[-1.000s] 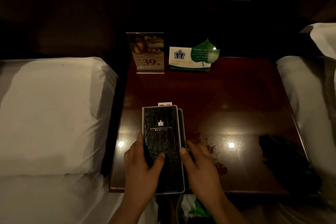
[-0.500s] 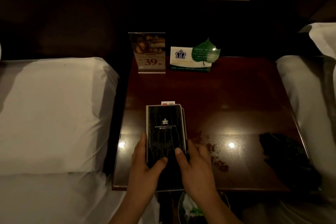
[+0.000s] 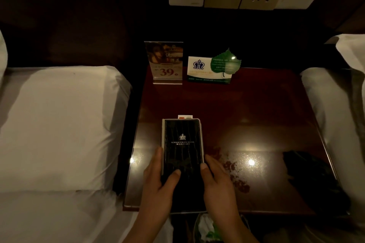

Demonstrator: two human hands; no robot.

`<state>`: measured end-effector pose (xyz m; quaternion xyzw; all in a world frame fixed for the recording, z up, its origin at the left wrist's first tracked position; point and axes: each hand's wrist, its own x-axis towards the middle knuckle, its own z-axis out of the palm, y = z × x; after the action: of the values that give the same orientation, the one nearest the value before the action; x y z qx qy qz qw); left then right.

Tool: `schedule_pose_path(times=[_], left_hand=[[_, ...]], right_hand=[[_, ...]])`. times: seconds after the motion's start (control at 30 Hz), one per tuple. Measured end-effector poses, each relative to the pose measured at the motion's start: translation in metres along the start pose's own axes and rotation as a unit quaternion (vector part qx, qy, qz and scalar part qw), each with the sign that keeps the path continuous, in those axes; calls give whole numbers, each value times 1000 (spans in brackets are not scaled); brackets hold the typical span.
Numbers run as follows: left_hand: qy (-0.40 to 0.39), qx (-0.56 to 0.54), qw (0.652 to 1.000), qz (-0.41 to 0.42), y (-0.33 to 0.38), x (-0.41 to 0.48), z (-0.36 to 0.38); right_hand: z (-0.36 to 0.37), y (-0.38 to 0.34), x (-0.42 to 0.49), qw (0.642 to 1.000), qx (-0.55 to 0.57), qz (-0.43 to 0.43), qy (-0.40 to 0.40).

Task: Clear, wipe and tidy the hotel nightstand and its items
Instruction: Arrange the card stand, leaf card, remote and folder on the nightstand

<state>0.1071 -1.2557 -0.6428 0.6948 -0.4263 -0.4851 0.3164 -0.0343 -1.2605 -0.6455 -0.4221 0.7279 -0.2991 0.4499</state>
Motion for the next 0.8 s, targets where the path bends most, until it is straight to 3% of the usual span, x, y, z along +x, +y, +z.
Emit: schedule_pose_path(times=[0.2,0.37,0.43,0.5,0.63,0.8], left_hand=[[-6,3,1000,1,1,5,4],[-21,-26,999,-14,-5,5,-2],[-22,-4,1000,-10,-5,8,-3],[-1,79,997,16,-1,8,1],[42,330,941,60,19,6,23],[-7,425,904,48,22,8,46]], right_hand=[[7,1,-7,997,-62,-51,13],[-9,1,-2,993,-90,-65,-29],[-18,-12,22,988,-125,-91,11],[-22,-36,58,981,-143,-125,36],[-12,-72,109,967,-207,-141,-43],[-11,-73,111,970,-189,-153,-22]])
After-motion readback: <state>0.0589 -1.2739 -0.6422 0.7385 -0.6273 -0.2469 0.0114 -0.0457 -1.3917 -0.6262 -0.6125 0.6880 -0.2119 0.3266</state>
